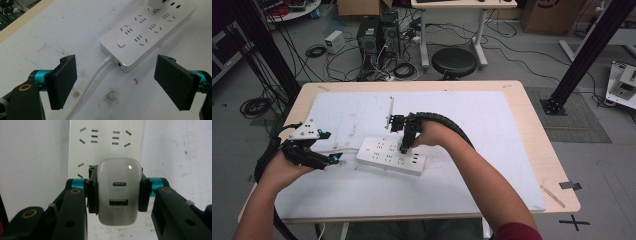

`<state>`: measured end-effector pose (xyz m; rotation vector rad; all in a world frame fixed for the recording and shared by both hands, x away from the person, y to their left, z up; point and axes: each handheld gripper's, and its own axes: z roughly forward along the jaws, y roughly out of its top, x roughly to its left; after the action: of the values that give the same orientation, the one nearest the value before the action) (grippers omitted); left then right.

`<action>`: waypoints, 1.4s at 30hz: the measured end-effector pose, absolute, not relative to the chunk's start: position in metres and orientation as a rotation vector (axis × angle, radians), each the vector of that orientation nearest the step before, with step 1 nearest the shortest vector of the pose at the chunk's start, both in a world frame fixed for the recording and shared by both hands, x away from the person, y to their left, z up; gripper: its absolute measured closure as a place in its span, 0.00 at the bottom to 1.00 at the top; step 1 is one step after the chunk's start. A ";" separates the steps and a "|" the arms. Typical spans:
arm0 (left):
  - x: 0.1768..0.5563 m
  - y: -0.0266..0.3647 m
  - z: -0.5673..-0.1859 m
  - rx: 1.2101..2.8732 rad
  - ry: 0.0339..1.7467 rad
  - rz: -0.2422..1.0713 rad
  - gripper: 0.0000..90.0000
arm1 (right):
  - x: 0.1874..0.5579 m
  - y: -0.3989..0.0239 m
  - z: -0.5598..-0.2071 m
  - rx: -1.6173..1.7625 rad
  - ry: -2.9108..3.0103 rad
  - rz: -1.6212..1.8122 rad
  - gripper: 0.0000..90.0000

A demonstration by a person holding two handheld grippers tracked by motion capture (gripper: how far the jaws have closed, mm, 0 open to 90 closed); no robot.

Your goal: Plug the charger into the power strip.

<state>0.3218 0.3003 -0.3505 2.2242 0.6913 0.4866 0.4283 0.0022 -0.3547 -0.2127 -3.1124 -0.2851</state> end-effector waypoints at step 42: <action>0.328 0.284 -0.354 2.227 0.678 0.474 0.20 | 0.425 0.012 -0.372 -0.214 -3.133 -0.249 0.59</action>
<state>0.3285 0.2838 -0.3542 2.2267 0.6783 0.4739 0.4245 0.0125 -0.3720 -0.2138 -3.1331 -0.2495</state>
